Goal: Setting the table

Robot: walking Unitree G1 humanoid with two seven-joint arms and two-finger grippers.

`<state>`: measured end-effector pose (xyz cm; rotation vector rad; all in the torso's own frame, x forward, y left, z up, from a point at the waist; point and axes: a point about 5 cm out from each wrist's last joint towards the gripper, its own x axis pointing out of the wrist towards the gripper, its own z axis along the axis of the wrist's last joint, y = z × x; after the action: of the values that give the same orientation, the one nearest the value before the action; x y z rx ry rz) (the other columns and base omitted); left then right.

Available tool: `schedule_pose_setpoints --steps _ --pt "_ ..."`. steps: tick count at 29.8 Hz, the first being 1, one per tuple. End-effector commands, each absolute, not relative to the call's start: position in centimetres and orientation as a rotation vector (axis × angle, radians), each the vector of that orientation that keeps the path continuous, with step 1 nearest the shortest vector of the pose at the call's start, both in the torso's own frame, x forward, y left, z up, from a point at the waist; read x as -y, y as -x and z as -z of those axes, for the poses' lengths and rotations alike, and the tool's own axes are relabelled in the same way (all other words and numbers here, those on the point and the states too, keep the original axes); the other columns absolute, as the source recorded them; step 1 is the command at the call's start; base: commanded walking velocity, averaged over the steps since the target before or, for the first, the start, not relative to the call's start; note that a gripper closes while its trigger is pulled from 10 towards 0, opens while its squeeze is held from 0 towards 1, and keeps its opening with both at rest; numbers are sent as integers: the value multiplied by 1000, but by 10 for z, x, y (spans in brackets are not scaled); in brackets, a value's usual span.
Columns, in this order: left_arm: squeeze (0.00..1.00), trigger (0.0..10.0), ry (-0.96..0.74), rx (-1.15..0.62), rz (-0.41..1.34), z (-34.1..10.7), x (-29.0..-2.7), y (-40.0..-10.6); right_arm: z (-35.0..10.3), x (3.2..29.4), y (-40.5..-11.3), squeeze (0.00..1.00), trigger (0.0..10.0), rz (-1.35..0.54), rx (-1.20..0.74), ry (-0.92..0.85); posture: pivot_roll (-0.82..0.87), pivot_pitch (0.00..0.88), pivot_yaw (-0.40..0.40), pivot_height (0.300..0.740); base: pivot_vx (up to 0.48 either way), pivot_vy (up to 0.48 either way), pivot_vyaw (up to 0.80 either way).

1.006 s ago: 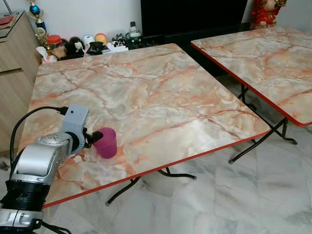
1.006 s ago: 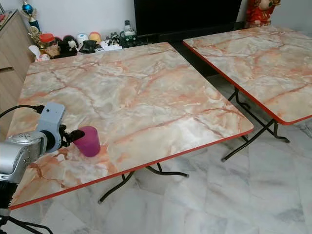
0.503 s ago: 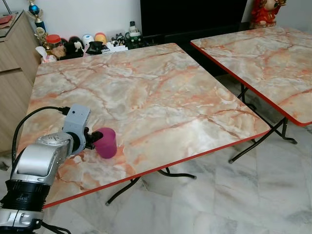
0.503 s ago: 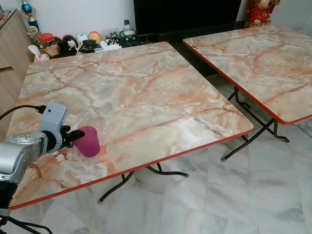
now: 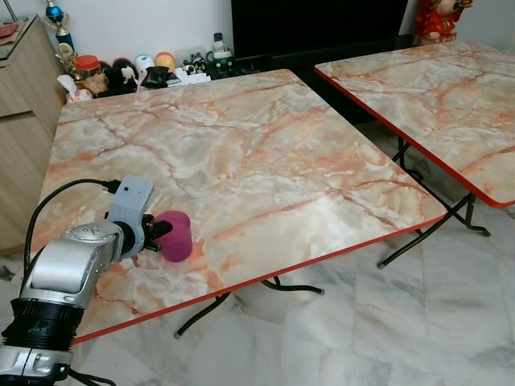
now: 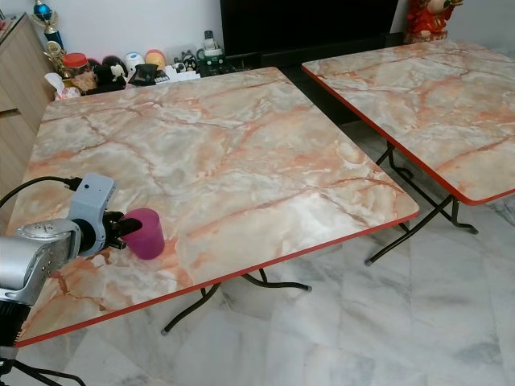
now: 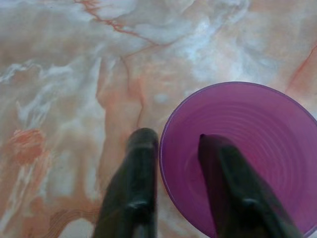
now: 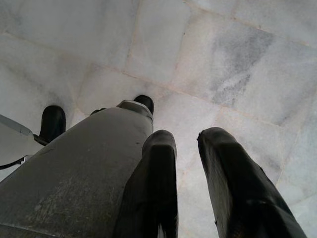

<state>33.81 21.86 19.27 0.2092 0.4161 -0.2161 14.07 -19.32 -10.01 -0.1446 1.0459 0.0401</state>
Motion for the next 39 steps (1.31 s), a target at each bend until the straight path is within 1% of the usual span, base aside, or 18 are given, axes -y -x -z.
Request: schedule_pose_setpoints --steps 1,25,27,29,31,32,34,35,36,38,39 --pt "0 0 -240 -415 192 -195 -225 -337 102 193 -136 0 10000 -36 -1062 134 115 112 35 740 0 0 0" --pt "0 0 -297 -416 218 -188 -222 -334 102 194 -136 0 10000 -39 -1065 141 115 115 28 740 0 0 0" --pt "0 0 -265 -342 177 -192 -223 -337 102 194 -136 0 10000 -41 -1066 144 117 114 27 740 0 0 0" --pt "0 0 -173 -255 120 -197 -226 -341 102 194 -136 0 10000 -40 -1067 144 117 114 27 740 0 0 0" --pt "0 0 -145 -217 74 -198 -229 -342 102 194 -136 0 10000 -42 -1067 146 117 114 27 740 0 0 0" --pt "0 0 -82 -171 40 -200 -230 -342 102 194 -136 0 10000 -42 -1066 147 105 110 21 740 0 0 0" --pt "0 0 -5 -116 27 -202 -228 -341 102 195 -136 0 10000 -40 -1066 147 105 109 16 740 0 0 0" --pt "0 0 64 -50 2 -204 -228 -339 102 195 -136 0 10000 -41 -1066 149 104 109 15 740 0 0 0" --pt "0 0 64 -50 2 -204 -228 -339 102 195 -136 0 10000 -41 -1066 149 104 109 15 740 0 0 0" --pt "0 0 156 44 -47 -202 -230 -335 102 195 -136 0 10000 -41 -1067 153 100 104 9 740 0 0 0" --pt "0 0 163 73 -55 -202 -230 -334 102 196 -136 0 10000 -41 -1067 154 99 104 8 740 0 0 0"
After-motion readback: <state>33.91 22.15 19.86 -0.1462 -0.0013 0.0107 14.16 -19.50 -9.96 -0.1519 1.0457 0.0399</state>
